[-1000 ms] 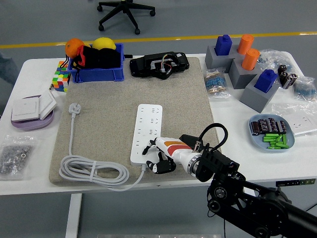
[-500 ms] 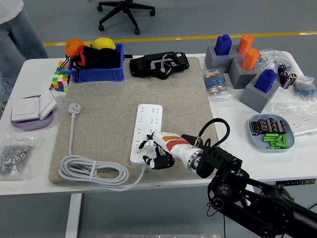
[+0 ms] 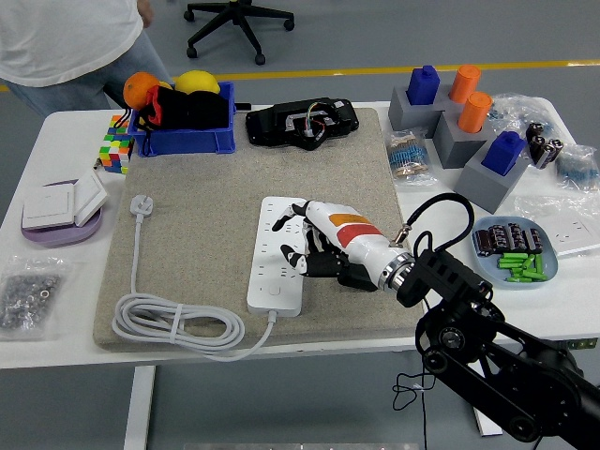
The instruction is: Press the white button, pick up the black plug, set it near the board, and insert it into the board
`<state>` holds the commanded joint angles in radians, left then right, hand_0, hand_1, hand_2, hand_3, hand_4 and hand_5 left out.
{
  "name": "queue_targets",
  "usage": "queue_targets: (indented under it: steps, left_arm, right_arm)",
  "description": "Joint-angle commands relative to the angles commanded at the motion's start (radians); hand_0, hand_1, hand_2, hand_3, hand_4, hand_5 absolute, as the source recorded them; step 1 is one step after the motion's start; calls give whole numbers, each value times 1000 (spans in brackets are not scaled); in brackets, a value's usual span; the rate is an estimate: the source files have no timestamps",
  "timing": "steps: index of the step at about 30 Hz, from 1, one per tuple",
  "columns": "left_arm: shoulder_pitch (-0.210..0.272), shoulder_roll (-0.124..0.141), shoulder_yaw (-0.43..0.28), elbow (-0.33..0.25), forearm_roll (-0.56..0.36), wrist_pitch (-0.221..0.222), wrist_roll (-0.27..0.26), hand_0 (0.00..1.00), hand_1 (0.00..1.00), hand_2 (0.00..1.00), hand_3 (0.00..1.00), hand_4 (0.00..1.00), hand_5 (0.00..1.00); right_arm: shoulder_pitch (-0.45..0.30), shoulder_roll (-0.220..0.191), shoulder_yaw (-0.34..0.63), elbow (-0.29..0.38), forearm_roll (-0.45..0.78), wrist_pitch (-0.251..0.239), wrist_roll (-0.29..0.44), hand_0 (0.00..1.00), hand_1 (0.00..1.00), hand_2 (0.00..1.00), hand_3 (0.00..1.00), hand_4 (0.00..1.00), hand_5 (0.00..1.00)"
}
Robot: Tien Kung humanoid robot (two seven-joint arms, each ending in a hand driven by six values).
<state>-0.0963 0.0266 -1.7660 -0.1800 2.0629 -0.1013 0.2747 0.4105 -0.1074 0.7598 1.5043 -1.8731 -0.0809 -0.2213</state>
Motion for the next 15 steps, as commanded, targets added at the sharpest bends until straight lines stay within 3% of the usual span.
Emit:
queue_targets:
  steps: [4, 5, 15]
  left_arm:
    - [1, -1, -1, 0, -2, 1, 0, 626, 629, 633, 684, 535, 372]
    - [2, -2, 0, 0, -3, 1, 0, 626, 630, 632, 684, 535, 372]
    - [-1, -3, 1, 0, 0, 0, -1, 627, 629, 632, 684, 535, 372]
  right_arm:
    - [-36, -8, 60, -38, 3, 24, 34, 617, 619, 562, 661, 850, 170]
    - [-48, -11, 76, -44, 3, 29, 39, 890, 892, 855, 801, 972, 203]
    - [-138, -48, 151, -57, 25, 51, 54, 907, 898, 866, 816, 998, 257]
